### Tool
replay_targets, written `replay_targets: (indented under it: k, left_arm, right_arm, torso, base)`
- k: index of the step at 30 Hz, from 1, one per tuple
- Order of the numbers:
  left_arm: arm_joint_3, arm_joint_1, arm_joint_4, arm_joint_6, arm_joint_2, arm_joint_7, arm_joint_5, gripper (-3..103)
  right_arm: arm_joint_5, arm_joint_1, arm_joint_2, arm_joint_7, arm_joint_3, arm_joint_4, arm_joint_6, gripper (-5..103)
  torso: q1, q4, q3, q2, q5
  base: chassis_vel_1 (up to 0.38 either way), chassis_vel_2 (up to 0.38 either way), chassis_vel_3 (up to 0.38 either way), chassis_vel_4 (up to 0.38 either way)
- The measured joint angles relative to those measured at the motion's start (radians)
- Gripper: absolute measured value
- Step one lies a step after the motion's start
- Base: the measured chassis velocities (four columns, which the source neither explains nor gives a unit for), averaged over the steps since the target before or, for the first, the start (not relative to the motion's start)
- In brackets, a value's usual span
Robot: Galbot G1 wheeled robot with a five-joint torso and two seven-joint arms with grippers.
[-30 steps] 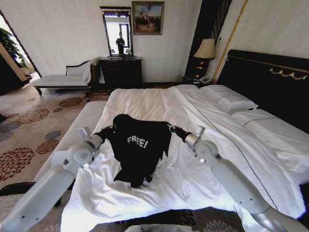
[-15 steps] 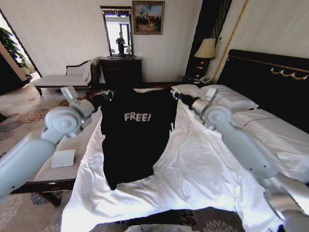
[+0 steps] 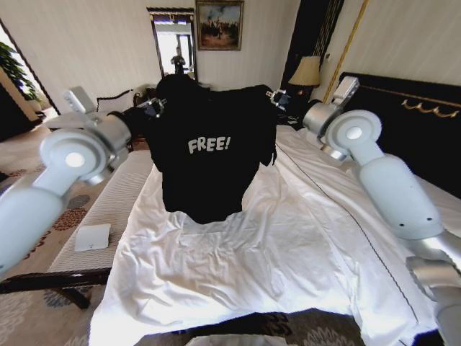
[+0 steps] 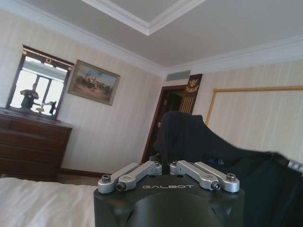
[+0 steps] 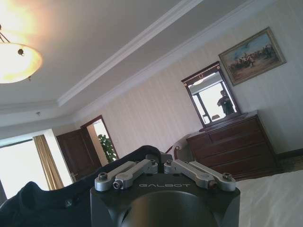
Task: Fold the clothes on the bed.
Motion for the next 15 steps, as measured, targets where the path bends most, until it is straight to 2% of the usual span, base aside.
replay_targets:
  k: [4,5,7,8,9,11,12,14,15]
  left_arm:
    - [-0.289,0.273,-0.180,-0.004,0.096,-0.026,-0.040,2]
    - [-0.289,0.273,-0.180,-0.004,0.096,-0.026,-0.040,2]
    - [-0.413,0.351,-0.248,0.014,0.165,-0.050,-0.134,2]
    - [-0.413,0.351,-0.248,0.014,0.165,-0.050,-0.134,2]
    - [-0.486,0.373,-0.272,0.022,0.202,-0.074,-0.211,2]
    - [-0.590,0.382,-0.304,0.040,0.235,-0.140,-0.349,2]
    - [-0.590,0.382,-0.304,0.040,0.235,-0.140,-0.349,2]
    - [-0.685,0.377,-0.341,0.070,0.253,-0.239,-0.486,2]
    - [-0.712,0.376,-0.351,0.093,0.261,-0.285,-0.524,2]
  right_arm:
    - [0.154,-0.037,-0.066,0.142,0.085,0.223,-0.036,1]
    - [0.154,-0.037,-0.066,0.142,0.085,0.223,-0.036,1]
    - [0.244,-0.093,-0.152,0.186,0.194,0.342,-0.048,1]
    - [0.244,-0.093,-0.152,0.186,0.194,0.342,-0.048,1]
    - [0.296,-0.141,-0.204,0.194,0.274,0.394,-0.050,1]
    - [0.372,-0.234,-0.280,0.199,0.402,0.448,-0.051,1]
    - [0.372,-0.234,-0.280,0.199,0.402,0.448,-0.051,1]
    - [0.451,-0.331,-0.355,0.202,0.524,0.507,-0.053,1]
    - [0.484,-0.365,-0.380,0.204,0.581,0.527,-0.055,1]
  torso:
    - [0.000,0.0001,0.000,0.000,-0.0002]
    - [0.000,0.0001,0.000,0.000,-0.0002]
    - [0.000,0.0000,0.000,0.000,0.0001]
    - [0.000,0.0000,0.000,0.000,0.0001]
    - [0.000,-0.0006,0.000,0.000,0.0007]
    - [0.000,-0.0015,-0.001,0.000,0.0010]
    - [0.000,-0.0015,-0.001,0.000,0.0010]
    - [0.000,-0.0010,0.000,0.000,0.0009]
    - [0.000,-0.0008,0.000,0.000,0.0007]
  base:
    - [0.000,0.000,0.000,0.000]
    - [0.000,0.000,0.000,0.000]
    - [0.000,0.000,0.000,0.000]
    - [0.000,0.000,0.000,0.000]
    - [0.000,0.000,0.000,0.000]
    - [0.000,0.000,0.000,0.000]
    - [0.000,0.000,0.000,0.000]
    - [0.000,0.000,0.000,0.000]
    - [0.000,0.000,0.000,0.000]
